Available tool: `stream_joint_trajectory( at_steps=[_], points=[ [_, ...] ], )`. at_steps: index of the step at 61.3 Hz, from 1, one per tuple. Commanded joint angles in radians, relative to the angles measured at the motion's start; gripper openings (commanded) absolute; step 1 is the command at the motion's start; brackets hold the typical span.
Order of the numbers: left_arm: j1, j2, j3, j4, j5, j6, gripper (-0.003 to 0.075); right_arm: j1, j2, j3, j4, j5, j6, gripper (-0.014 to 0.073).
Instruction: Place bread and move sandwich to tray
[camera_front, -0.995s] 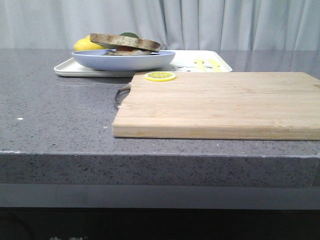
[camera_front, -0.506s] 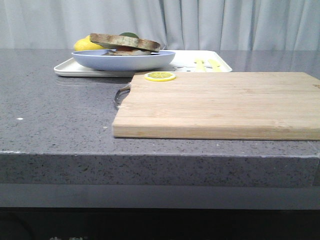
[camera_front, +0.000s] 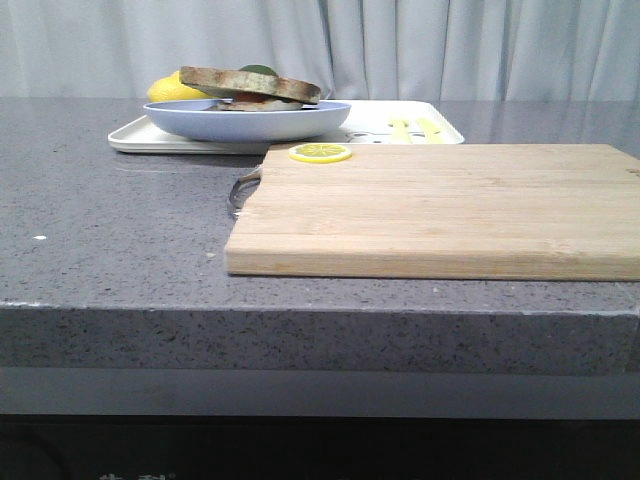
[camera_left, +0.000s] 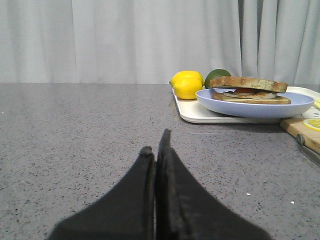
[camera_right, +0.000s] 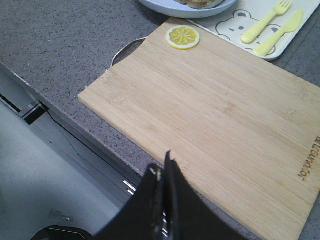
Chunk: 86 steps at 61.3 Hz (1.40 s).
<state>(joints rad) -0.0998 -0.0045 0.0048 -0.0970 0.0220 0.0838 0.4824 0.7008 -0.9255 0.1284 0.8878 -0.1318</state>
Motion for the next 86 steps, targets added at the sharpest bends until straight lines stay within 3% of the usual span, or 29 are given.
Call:
stream_joint_trajectory(
  at_steps=[1, 27, 81, 86],
  points=[
    [0.001, -0.021, 0.001, -0.011, -0.080, 0.002, -0.0020, -0.004, -0.002, -0.021, 0.011, -0.062, -0.004, -0.0069],
    [0.050, -0.024, 0.001, -0.011, -0.080, 0.000, -0.0020, -0.004, -0.002, -0.021, 0.011, -0.062, -0.004, -0.0069],
    [0.050, -0.022, 0.001, -0.011, -0.080, 0.000, -0.0020, -0.004, -0.012, -0.011, 0.011, -0.069, -0.004, -0.0069],
    [0.050, -0.022, 0.001, -0.011, -0.080, 0.000, -0.0020, -0.046, -0.033, 0.022, 0.019, -0.079, -0.004, -0.0069]
  ],
)
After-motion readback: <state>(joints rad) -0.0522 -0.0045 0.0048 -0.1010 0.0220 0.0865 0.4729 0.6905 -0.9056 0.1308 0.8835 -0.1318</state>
